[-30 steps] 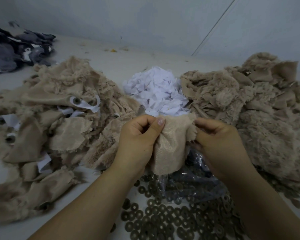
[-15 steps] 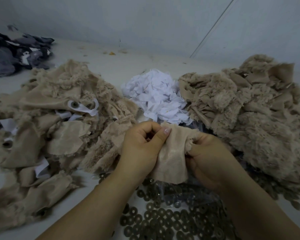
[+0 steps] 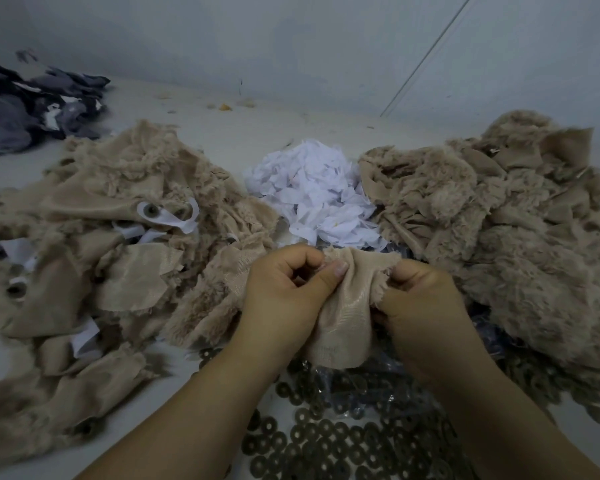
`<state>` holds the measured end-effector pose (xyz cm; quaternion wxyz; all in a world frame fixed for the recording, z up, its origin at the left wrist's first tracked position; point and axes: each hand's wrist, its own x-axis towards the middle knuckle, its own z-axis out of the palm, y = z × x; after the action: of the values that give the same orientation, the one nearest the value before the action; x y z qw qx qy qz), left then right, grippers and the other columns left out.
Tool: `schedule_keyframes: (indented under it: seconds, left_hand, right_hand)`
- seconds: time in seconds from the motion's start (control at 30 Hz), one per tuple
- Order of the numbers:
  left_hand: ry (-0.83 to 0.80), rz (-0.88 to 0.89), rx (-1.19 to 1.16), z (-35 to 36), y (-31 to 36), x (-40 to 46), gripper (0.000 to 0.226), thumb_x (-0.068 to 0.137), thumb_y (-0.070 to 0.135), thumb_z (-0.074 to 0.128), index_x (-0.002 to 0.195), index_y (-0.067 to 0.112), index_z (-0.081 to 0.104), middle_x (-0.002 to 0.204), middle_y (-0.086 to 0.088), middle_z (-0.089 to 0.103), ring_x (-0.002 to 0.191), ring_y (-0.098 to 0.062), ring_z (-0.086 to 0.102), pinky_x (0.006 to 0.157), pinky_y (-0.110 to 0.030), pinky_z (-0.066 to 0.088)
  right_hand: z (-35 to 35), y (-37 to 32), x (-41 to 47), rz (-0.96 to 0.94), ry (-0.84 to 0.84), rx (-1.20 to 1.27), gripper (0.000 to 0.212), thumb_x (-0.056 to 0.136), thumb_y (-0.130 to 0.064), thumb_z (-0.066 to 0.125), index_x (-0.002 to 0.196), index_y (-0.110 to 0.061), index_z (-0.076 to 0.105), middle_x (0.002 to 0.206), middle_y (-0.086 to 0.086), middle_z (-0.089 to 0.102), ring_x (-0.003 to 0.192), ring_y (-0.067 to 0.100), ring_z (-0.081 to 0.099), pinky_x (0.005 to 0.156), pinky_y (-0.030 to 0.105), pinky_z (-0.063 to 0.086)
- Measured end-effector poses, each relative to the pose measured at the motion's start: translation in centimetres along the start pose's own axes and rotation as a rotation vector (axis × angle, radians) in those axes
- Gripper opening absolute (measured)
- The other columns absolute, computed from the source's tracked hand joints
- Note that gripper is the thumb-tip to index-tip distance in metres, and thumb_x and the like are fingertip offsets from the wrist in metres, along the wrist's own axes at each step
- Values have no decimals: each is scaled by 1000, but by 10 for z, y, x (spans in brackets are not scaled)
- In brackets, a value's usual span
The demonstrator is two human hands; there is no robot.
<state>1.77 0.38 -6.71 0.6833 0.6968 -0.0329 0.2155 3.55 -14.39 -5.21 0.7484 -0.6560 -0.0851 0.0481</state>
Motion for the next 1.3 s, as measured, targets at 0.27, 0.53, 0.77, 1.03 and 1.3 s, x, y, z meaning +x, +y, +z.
schedule_keyframes:
  seconds: [0.27, 0.53, 0.77, 1.03, 1.3]
  left_hand:
    - [-18, 59, 99, 2, 3, -2, 17, 81, 16, 75, 68, 11, 65, 62, -3, 59, 59, -9, 53, 54, -27, 47]
    - [-109, -195, -249, -3, 10, -1, 8, 74, 21, 79, 72, 17, 73, 76, -12, 69, 74, -23, 63, 70, -36, 55]
    - [-3, -32, 73, 0, 7, -2, 19, 80, 14, 73, 64, 17, 63, 60, -7, 60, 55, -10, 52, 50, -25, 45]
    - [42, 317, 411, 4, 12, -6, 19, 77, -1, 68, 83, 16, 64, 85, 4, 57, 78, -8, 55, 67, -16, 44]
    - [7, -90, 313, 5, 9, 3, 28, 76, 1, 71, 67, 27, 72, 65, 14, 64, 52, 4, 53, 47, -8, 38]
  right_hand:
    - [2, -2, -1, 119, -32, 78, 59, 55, -46, 88, 86, 1, 74, 92, 25, 74, 94, 39, 73, 80, 44, 61]
    - [5, -1, -2, 190, 23, 226, 32, 67, -18, 75, 93, 0, 76, 96, 22, 75, 89, 33, 75, 78, 42, 62]
    - [7, 1, -2, 110, 199, 81, 41, 73, -10, 83, 107, -28, 69, 114, 9, 72, 96, 27, 74, 83, 46, 60]
    - [6, -3, -8, 91, 73, -7, 38, 84, -4, 74, 105, -36, 76, 94, 16, 76, 87, 36, 74, 74, 45, 63]
    - [3, -2, -6, 158, 25, -45, 23, 85, -3, 71, 90, -23, 81, 87, 4, 79, 85, 17, 76, 70, 24, 60]
